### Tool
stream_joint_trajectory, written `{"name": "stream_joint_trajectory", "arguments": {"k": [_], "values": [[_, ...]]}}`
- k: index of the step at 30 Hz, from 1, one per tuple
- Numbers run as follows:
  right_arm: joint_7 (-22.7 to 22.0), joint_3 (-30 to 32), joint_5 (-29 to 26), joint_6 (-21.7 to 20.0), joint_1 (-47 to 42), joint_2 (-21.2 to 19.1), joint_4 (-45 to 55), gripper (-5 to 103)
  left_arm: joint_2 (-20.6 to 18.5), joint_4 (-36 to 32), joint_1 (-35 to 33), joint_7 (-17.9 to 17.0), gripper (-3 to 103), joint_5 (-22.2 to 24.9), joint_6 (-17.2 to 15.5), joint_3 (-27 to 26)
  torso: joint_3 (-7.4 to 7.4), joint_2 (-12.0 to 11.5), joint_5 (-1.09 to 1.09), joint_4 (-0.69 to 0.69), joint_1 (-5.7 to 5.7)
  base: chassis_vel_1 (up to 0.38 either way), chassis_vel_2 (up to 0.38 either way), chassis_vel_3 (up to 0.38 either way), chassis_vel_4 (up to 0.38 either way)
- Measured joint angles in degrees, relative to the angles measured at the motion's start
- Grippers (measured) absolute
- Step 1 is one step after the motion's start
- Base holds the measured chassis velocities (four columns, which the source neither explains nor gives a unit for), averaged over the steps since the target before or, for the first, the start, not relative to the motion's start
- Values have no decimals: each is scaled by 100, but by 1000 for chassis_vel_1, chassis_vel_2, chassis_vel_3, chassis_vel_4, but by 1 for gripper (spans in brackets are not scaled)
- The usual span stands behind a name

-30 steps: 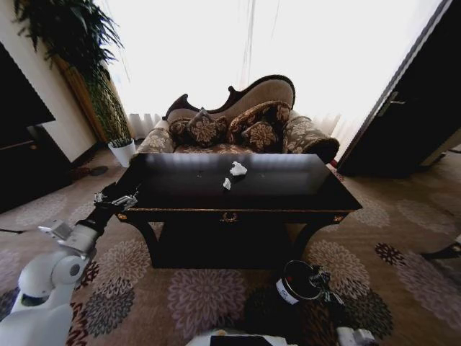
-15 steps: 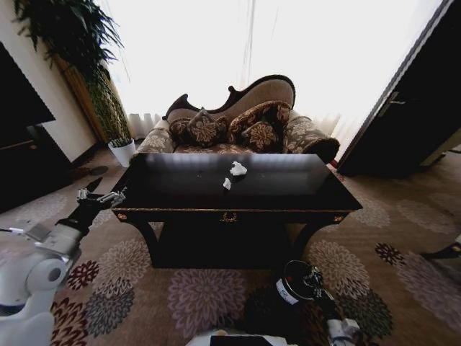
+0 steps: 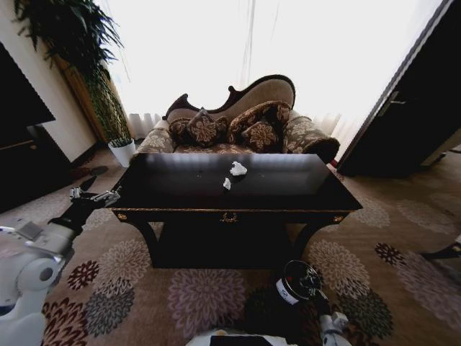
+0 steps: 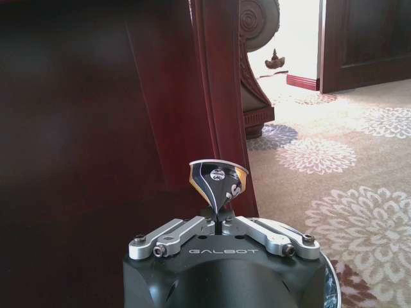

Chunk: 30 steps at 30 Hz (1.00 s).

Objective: Move to the front of the table and place the trash on the table into the trash bin.

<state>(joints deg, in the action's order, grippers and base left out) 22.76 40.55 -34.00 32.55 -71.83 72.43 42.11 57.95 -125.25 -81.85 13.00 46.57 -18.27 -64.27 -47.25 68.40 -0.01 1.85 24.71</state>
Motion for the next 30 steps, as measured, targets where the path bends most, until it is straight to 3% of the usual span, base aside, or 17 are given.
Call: {"name": "stream_joint_trajectory", "arguments": {"k": [1, 3, 8, 12, 13, 16, 17, 23, 24, 25, 27, 30], "values": [[0, -1, -10, -2, -6, -7, 13, -1, 5, 2, 8, 0, 100, 0, 1, 13, 0, 0, 0, 0, 0, 0, 0, 0, 0], [-2, -1, -35, -17, -19, -22, 39, 9, 27, 3, 17, 0, 100, -3, 2, 46, 0, 0, 0, 0, 0, 0, 0, 0, 0], [-10, 8, -87, -38, -32, -33, 76, 20, 48, 3, 18, 0, 100, -15, 6, 62, 0, 0, 0, 0, 0, 0, 0, 0, 0], [-10, 19, -116, -42, -75, -34, 156, 41, 50, -2, 14, 0, 100, -15, 13, 49, 0, 0, 0, 0, 0, 0, 0, 0, 0], [-10, 19, -116, -42, -75, -34, 156, 41, 50, -2, 14, 0, 100, -15, 13, 49, 0, 0, 0, 0, 0, 0, 0, 0, 0], [-6, 51, -145, -42, -194, -43, 298, 58, 50, -14, 8, 0, 100, -6, 19, 29, 0, 0, 1, 0, 0, 0, 0, 0, 0], [-6, 51, -145, -42, -194, -43, 298, 58, 50, -14, 8, 0, 100, -6, 19, 29, 0, 0, 1, 0, 0, 0, 0, 0, 0], [59, 364, -149, -31, -730, -50, 989, 75, 61, 28, 97, 0, 100, 2, 25, 95, 0, 0, 0, 0, 0, 0, 0, 0, 0], [82, 434, -145, -25, -848, -35, 1161, 85, 74, 39, 125, -2, 100, 0, 26, 130, 0, 0, 0, 1, 0, 0, 0, 0, 0], [82, 434, -145, -25, -848, -35, 1161, 85, 74, 39, 125, -2, 100, 0, 26, 130, 0, 0, 0, 1, 0, 0, 0, 0, 0], [109, 587, -129, -16, -1099, 5, 1541, 96, 112, 57, 198, -22, 100, -15, 25, 232, 0, 0, 1, 1, 0, 0, 0, 0, 0], [114, 726, -81, 7, -1304, 40, 1888, 98, 143, 67, 266, -27, 100, -27, 19, 324, 0, 0, 0, 0, 0, 0, 0, 0, 0]]}}
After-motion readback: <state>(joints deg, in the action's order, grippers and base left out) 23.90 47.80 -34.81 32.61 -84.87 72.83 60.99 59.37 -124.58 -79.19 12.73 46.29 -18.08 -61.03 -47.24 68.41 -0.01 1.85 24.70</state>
